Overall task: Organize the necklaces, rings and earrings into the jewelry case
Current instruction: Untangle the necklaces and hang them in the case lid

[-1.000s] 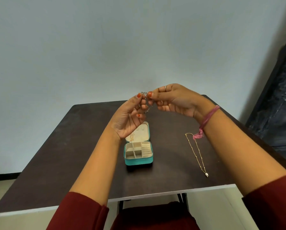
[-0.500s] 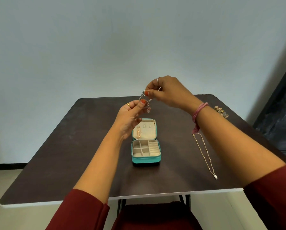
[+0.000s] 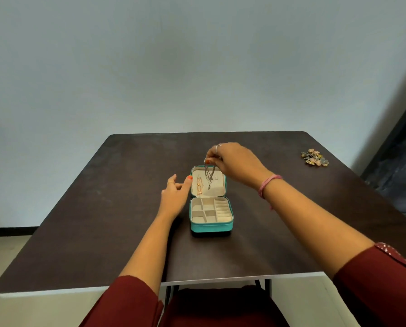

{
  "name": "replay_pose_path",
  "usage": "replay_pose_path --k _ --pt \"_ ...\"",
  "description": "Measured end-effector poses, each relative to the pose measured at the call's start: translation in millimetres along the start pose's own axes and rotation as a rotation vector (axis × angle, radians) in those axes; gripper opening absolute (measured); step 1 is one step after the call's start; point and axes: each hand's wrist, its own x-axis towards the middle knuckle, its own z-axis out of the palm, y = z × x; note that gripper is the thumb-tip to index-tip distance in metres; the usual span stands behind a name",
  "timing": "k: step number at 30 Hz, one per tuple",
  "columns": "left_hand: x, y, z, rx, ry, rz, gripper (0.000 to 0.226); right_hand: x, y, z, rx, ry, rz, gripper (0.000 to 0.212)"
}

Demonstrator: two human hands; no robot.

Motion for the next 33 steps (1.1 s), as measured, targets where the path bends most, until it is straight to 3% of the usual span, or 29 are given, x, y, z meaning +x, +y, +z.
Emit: replay_pose_path --k 7,11,16,19,21,33 --pt "7.7 -2.7 2.1 0.013 -0.01 -0.016 0.076 -2.8 1.1 24.3 -0.103 -0.001 -0.044 0.028" --pt "11.2 -4.3 -4.2 0.038 -0.016 0.014 0.033 -1.0 0.1 26.1 -0.167 0.003 -0.067 0.029" --pt "4.7 -12.4 -4.5 0.001 -0.012 0.136 0.017 -3.3 4.3 21.4 -0.25 0.024 -0.06 0.03" --pt "-1.0 -13.5 -4.9 -0.136 0.021 0.17 0.048 -3.7 7.5 18.1 -0.261 0.032 -0.034 0.029" --pt "-2.3 -14.1 -6.4 -0.189 0.023 0.176 0.057 -2.6 9.1 19.2 -0.267 0.022 -0.025 0.029" --pt "-2.9 -14.4 -10.9 -0.335 -0.034 0.189 0.051 10.7 25.1 48.5 -0.353 0.045 -0.068 0.026"
